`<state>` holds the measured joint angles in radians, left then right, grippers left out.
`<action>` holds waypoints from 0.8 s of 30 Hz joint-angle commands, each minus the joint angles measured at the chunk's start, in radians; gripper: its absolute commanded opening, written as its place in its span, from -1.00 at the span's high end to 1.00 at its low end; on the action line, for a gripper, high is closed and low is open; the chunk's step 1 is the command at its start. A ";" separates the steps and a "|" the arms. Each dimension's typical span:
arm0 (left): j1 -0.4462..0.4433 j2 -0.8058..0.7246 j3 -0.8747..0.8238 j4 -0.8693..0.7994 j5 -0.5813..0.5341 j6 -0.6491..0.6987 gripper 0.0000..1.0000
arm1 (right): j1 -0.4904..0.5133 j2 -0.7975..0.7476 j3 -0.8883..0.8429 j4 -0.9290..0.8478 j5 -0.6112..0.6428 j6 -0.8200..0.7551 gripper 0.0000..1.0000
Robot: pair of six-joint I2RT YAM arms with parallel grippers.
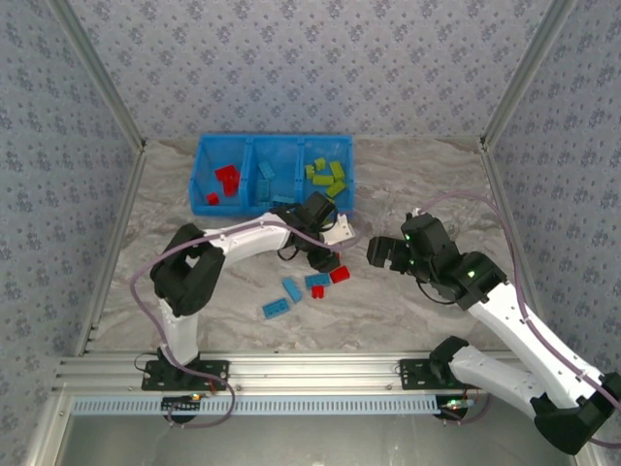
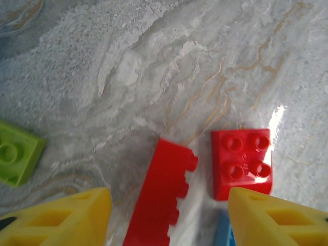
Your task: Sort the legos into containers by color
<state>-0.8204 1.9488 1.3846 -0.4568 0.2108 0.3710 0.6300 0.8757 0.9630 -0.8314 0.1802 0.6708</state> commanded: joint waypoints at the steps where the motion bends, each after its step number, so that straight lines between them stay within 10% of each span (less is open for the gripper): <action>1: -0.003 0.055 0.054 -0.053 0.038 0.030 -0.15 | -0.008 -0.013 -0.014 -0.034 0.024 0.023 -1.00; 11: 0.002 0.078 0.030 -0.013 0.042 -0.004 0.65 | -0.009 -0.011 -0.015 -0.029 0.014 0.030 -1.00; 24: 0.167 -0.383 -0.172 0.216 -0.143 -0.292 0.75 | -0.012 0.020 -0.013 0.002 -0.005 0.022 -1.00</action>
<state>-0.7258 1.7004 1.2304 -0.3672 0.1604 0.2104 0.6258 0.8932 0.9596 -0.8345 0.1783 0.6846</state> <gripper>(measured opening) 0.192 0.999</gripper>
